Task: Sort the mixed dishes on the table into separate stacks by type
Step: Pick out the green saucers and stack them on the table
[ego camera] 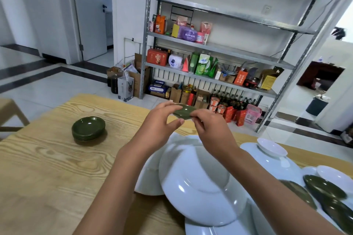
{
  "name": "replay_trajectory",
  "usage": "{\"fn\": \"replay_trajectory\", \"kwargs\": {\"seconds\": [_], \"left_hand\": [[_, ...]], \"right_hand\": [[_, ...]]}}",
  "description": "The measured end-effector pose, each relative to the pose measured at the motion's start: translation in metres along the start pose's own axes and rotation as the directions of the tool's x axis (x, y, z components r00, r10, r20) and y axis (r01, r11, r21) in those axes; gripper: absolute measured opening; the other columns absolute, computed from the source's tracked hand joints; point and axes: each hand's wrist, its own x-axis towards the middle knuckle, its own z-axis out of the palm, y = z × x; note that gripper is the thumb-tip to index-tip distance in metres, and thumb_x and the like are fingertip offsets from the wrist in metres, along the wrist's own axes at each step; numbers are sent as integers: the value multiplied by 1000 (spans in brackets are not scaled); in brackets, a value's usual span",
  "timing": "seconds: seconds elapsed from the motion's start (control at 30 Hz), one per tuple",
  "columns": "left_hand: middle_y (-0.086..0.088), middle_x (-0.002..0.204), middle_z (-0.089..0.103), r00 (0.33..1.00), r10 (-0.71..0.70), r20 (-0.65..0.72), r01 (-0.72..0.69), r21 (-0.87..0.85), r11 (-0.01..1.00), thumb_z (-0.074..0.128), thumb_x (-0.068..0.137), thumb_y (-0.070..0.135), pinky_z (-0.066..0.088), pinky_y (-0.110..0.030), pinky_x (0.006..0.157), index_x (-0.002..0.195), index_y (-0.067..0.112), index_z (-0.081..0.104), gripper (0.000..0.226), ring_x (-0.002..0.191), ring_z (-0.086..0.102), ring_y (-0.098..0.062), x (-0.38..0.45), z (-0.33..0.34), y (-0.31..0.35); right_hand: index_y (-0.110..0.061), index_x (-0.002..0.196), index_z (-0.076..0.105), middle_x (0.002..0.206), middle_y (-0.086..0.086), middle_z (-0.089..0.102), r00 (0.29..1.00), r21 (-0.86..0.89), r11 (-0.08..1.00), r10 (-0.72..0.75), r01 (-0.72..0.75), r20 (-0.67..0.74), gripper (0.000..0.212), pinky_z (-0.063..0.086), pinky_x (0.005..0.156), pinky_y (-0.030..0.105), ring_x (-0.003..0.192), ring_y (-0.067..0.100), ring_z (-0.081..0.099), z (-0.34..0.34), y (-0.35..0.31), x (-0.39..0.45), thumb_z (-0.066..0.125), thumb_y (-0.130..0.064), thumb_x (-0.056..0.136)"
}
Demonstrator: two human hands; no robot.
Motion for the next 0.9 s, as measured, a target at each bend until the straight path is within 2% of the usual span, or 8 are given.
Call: {"fn": "replay_trajectory", "kwargs": {"seconds": [0.1,0.27,0.33,0.47,0.63,0.7,0.8,0.9], "left_hand": [[15,120,52,995,10,-96,-3,81,997,67,88,23,34,-16,87,114,24,69,25,99,48,-2,-22,-29,-5],[9,112,62,976,38,-214,14,234,972,69,87,23,36,-14,87,103,19,74,18,101,56,-5,-56,-68,-29],[9,104,64,964,52,-262,10,231,973,71,85,18,40,-12,84,98,15,75,14,96,58,-6,-70,-76,-40],[6,99,68,938,57,-342,24,229,973,67,88,14,45,-26,89,94,12,75,10,110,58,-11,-92,-89,-73],[-5,94,68,898,151,-414,13,368,930,62,85,13,30,-5,91,91,3,74,17,99,51,-11,-104,-113,-106],[-6,97,68,900,210,-381,-16,454,891,68,81,6,33,-10,92,95,3,73,15,101,47,-11,-102,-121,-117],[-6,100,70,927,240,-289,-21,598,801,78,71,1,47,-31,82,97,5,74,26,100,53,-23,-91,-127,-129],[-4,97,70,953,220,-207,-35,647,762,78,72,9,51,-35,75,93,7,75,22,94,55,-26,-77,-124,-140]], "right_hand": [[-9,103,69,99,6,70,997,65,995,-77,78,-13,19,51,78,37,88,24,63,2,-27,0,53,-13,94],[-8,105,68,102,7,70,988,120,982,-149,144,29,20,52,79,40,90,26,64,24,-69,-4,52,-14,95],[-8,112,68,110,8,69,989,160,980,-131,119,65,23,51,87,36,99,26,64,35,-85,-5,52,-8,95],[-16,140,51,146,1,49,980,181,983,-76,42,185,41,25,109,19,135,16,43,57,-112,-8,45,-9,100],[-18,141,50,149,-3,45,961,214,977,-52,-8,272,41,26,108,18,136,12,40,78,-134,-15,42,-14,101],[-18,136,55,143,-3,51,960,213,977,-55,-5,276,37,30,103,17,129,12,46,82,-139,-19,43,-15,100],[-19,132,57,137,-5,54,955,214,976,-37,-28,295,34,34,97,17,122,12,50,88,-142,-25,43,-17,100],[-20,133,56,136,-6,55,945,186,980,4,-69,327,35,35,96,17,121,11,51,92,-138,-31,42,-19,101]]}}
